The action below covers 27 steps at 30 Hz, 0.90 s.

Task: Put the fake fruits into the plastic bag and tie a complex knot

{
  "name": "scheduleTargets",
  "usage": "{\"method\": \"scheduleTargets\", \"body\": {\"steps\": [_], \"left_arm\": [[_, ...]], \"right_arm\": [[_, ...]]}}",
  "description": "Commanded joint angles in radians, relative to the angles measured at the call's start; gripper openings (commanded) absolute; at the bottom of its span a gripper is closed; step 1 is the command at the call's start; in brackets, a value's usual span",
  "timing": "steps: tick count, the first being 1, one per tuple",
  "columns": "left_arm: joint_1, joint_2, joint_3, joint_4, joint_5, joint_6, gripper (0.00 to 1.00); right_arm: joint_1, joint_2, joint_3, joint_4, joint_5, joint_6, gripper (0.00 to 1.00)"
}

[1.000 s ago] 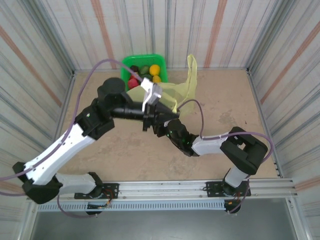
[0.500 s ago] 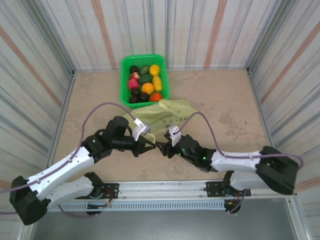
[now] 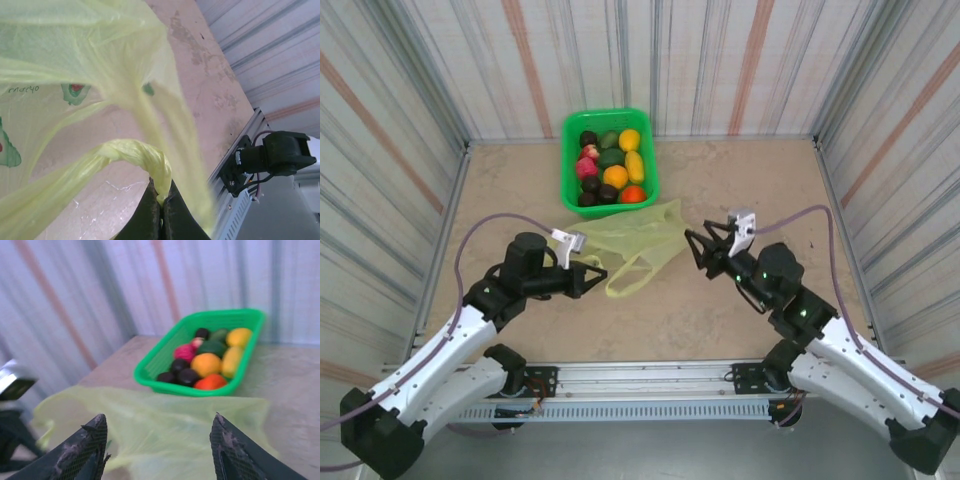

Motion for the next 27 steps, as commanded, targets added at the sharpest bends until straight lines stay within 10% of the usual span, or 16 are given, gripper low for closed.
{"method": "scheduleTargets", "body": {"steps": [1,15,27], "left_arm": [[0.006,-0.021,0.02,-0.06,0.015,-0.035,0.0],[0.048,-0.117,0.032,-0.153,-0.234,-0.113,0.0],[0.09,-0.111,0.081,-0.2,-0.41,-0.088,0.0]], "right_arm": [[-0.16,0.197,0.133,-0.149,-0.163,0.13,0.64],[-0.256,1.232,0.941,-0.522,-0.199,0.259,0.78],[-0.255,1.464,1.151,-0.671,0.017,0.369,0.54]]}}
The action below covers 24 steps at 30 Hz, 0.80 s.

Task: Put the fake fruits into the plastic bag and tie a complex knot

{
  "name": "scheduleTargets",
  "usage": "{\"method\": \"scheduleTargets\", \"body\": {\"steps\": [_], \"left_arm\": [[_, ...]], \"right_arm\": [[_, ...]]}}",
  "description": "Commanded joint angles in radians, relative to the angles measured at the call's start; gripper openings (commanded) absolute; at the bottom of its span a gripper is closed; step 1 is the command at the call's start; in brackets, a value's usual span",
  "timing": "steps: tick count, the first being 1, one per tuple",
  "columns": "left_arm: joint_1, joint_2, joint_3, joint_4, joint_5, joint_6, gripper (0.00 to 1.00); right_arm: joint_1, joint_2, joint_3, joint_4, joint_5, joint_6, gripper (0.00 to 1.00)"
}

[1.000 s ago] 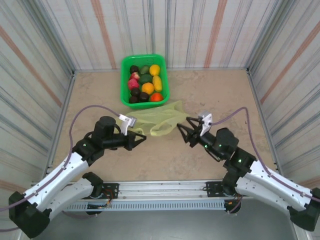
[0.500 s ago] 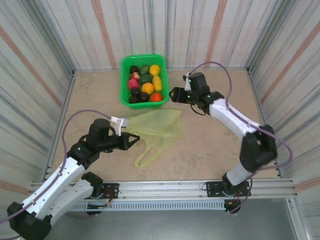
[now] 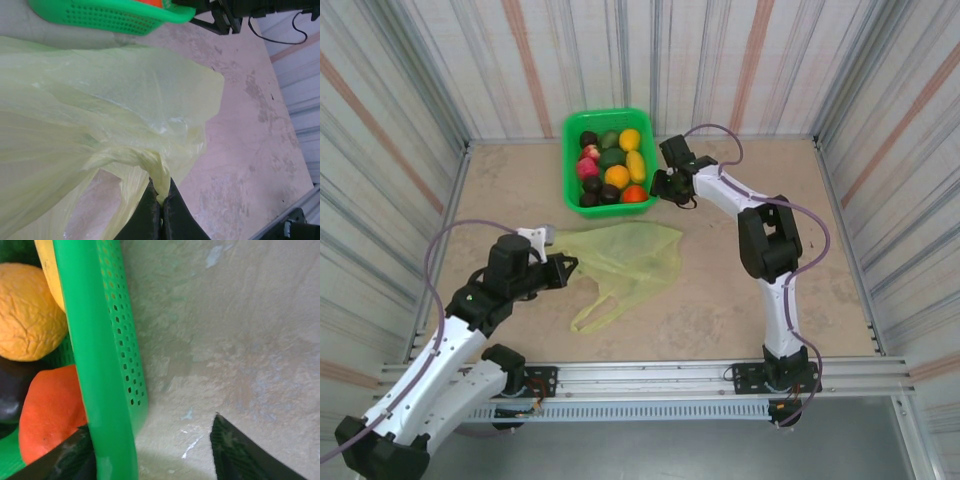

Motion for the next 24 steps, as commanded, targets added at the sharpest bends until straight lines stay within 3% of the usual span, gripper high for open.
{"method": "scheduleTargets", "body": {"steps": [1,5,13,20,24], "left_arm": [[0.008,-0.011,0.036,-0.036,-0.102,0.025,0.0],[0.013,-0.009,0.036,-0.036,-0.146,0.021,0.0],[0.018,-0.012,0.039,-0.039,-0.18,0.001,0.0],[0.021,-0.008,0.044,-0.033,-0.181,-0.001,0.0],[0.023,0.008,0.06,-0.021,-0.172,0.004,0.0]], "right_arm": [[-0.019,-0.046,-0.039,-0.097,0.159,0.058,0.53],[-0.066,-0.158,-0.174,-0.078,0.243,0.103,0.53],[-0.246,-0.447,-0.529,-0.036,0.296,0.103,0.59],[-0.495,-0.773,-0.839,-0.022,0.374,0.086,0.68],[-0.479,-0.94,-0.872,-0.037,0.498,0.014,0.72]]}}
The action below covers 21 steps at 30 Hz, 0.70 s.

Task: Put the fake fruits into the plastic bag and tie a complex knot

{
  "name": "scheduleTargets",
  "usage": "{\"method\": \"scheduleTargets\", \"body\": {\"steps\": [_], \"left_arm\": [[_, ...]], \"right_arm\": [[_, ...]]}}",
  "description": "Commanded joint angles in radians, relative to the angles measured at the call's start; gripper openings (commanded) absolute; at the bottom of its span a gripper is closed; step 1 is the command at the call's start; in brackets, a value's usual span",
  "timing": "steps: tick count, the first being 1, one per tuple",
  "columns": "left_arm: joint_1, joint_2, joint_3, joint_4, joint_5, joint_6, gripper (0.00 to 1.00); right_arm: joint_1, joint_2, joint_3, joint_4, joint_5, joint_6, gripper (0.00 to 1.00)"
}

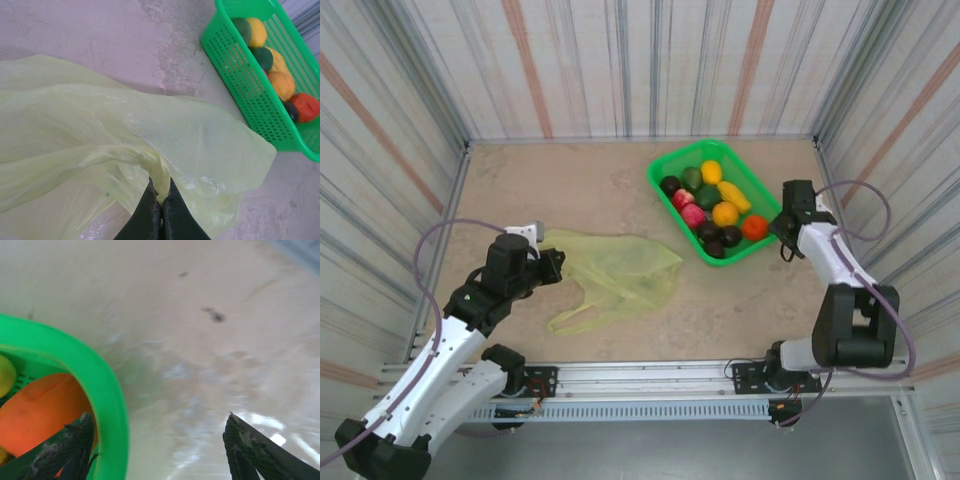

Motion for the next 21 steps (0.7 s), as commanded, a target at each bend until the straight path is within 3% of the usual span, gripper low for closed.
{"method": "scheduleTargets", "body": {"steps": [1,4,7,11,14,17,21], "left_arm": [[0.009,0.01,0.049,0.006,-0.006,-0.002,0.0],[0.009,0.028,0.066,0.021,0.0,0.009,0.0],[0.009,0.047,0.092,0.036,0.0,0.027,0.0],[0.009,0.08,0.121,0.087,0.043,0.048,0.0],[0.01,0.103,0.13,0.131,0.077,0.074,0.0],[0.009,0.104,0.118,0.146,0.064,0.091,0.0],[0.009,0.092,0.099,0.149,0.048,0.09,0.0]], "right_arm": [[0.048,-0.128,-0.007,-0.02,0.139,-0.065,0.73],[0.074,-0.184,-0.014,0.001,0.054,-0.137,0.63],[0.07,-0.139,0.002,-0.015,-0.105,-0.145,0.44],[0.044,-0.034,0.024,-0.047,-0.203,-0.031,0.16],[0.023,0.048,0.063,-0.061,-0.225,0.019,0.11],[0.006,0.105,0.097,-0.099,-0.172,0.074,0.0],[-0.021,0.145,0.103,-0.192,-0.082,0.168,0.0]]}}
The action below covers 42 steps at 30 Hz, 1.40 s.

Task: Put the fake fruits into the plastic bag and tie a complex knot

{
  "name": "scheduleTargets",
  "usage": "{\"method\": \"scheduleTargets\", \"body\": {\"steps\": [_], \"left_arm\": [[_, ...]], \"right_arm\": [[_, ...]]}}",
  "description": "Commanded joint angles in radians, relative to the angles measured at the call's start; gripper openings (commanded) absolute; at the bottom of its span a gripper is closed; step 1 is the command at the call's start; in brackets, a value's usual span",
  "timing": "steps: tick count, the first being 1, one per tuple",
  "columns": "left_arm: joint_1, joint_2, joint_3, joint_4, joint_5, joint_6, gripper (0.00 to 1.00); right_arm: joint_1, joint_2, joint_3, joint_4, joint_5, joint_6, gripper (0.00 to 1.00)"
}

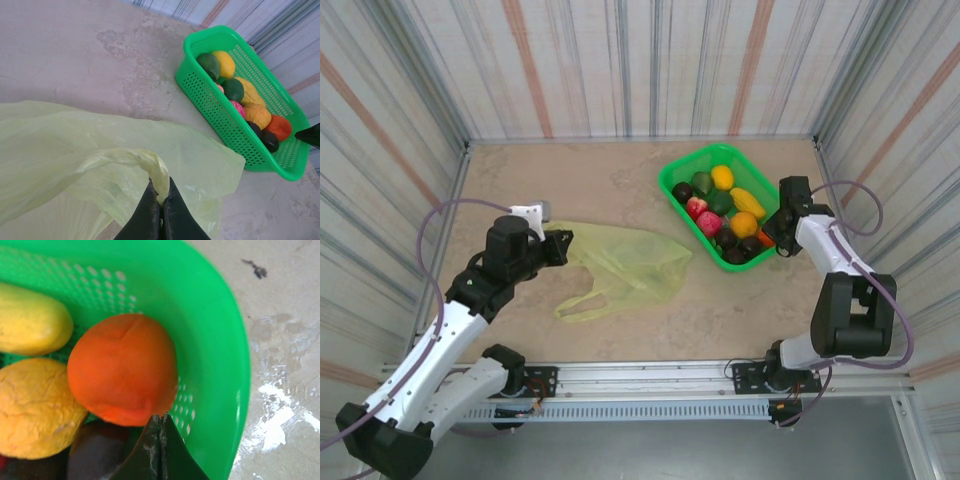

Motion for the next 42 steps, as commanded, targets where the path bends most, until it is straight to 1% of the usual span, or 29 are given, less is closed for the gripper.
{"method": "scheduleTargets", "body": {"steps": [1,3,6,10,12,15,16,17,19,20,22,24,26,28,30,32,33,36,38,42], "left_arm": [[0.009,-0.015,-0.006,0.03,-0.006,0.027,0.0],[0.009,-0.016,-0.003,0.025,-0.012,0.026,0.0],[0.009,-0.018,0.002,0.012,-0.038,0.022,0.0],[0.009,-0.016,0.004,0.0,-0.065,0.002,0.0],[0.009,-0.008,0.007,0.0,-0.07,-0.01,0.0],[0.008,0.006,0.014,0.006,-0.061,-0.012,0.0],[0.009,0.012,0.018,0.009,-0.057,-0.016,0.0],[0.009,0.018,0.027,0.01,-0.043,-0.017,0.0],[0.008,0.028,0.047,0.015,0.003,-0.013,0.0],[0.008,0.032,0.054,0.02,0.023,-0.009,0.0],[0.007,0.04,0.07,0.034,0.073,0.01,0.0],[0.007,0.05,0.087,0.037,0.119,0.029,0.0],[0.007,0.053,0.095,0.037,0.154,0.049,0.0],[0.007,0.052,0.099,0.035,0.175,0.061,0.0],[0.007,0.046,0.106,0.033,0.204,0.066,0.0],[0.008,0.039,0.117,0.033,0.238,0.068,0.0],[0.007,0.038,0.123,0.036,0.267,0.069,0.0],[0.007,0.029,0.151,0.041,0.339,0.075,0.0],[0.007,0.02,0.163,0.053,0.384,0.081,0.0],[0.008,-0.009,0.179,0.057,0.421,0.093,0.0]], "right_arm": [[-0.026,0.027,0.019,-0.156,0.105,0.135,0.0],[-0.034,0.022,0.007,-0.222,0.16,0.194,0.0],[-0.043,-0.054,-0.077,-0.24,0.231,0.246,0.0],[-0.105,-0.166,-0.173,-0.263,0.247,0.282,0.0],[-0.117,-0.21,-0.178,-0.263,0.249,0.259,0.0],[-0.073,-0.314,-0.144,-0.227,0.266,0.141,0.0],[-0.051,-0.361,-0.139,-0.196,0.259,0.084,0.04],[-0.016,-0.424,-0.143,-0.143,0.238,0.016,0.1],[0.069,-0.565,-0.172,-0.004,0.156,-0.123,0.34],[0.111,-0.605,-0.184,0.057,0.103,-0.172,0.41],[0.2,-0.643,-0.182,0.131,0.012,-0.238,0.45],[0.294,-0.591,-0.142,0.157,-0.155,-0.294,0.45],[0.421,-0.511,-0.085,0.15,-0.232,-0.343,0.46],[0.552,-0.425,-0.039,0.153,-0.273,-0.374,0.49],[0.681,-0.358,-0.008,0.203,-0.295,-0.39,0.59],[0.783,-0.297,0.02,0.251,-0.279,-0.402,0.68],[0.825,-0.254,0.05,0.256,-0.267,-0.411,0.7],[0.911,-0.129,0.143,0.259,-0.213,-0.442,0.8],[0.947,-0.05,0.197,0.275,-0.211,-0.465,0.88],[0.98,0.087,0.312,0.3,-0.237,-0.49,0.91]]}}
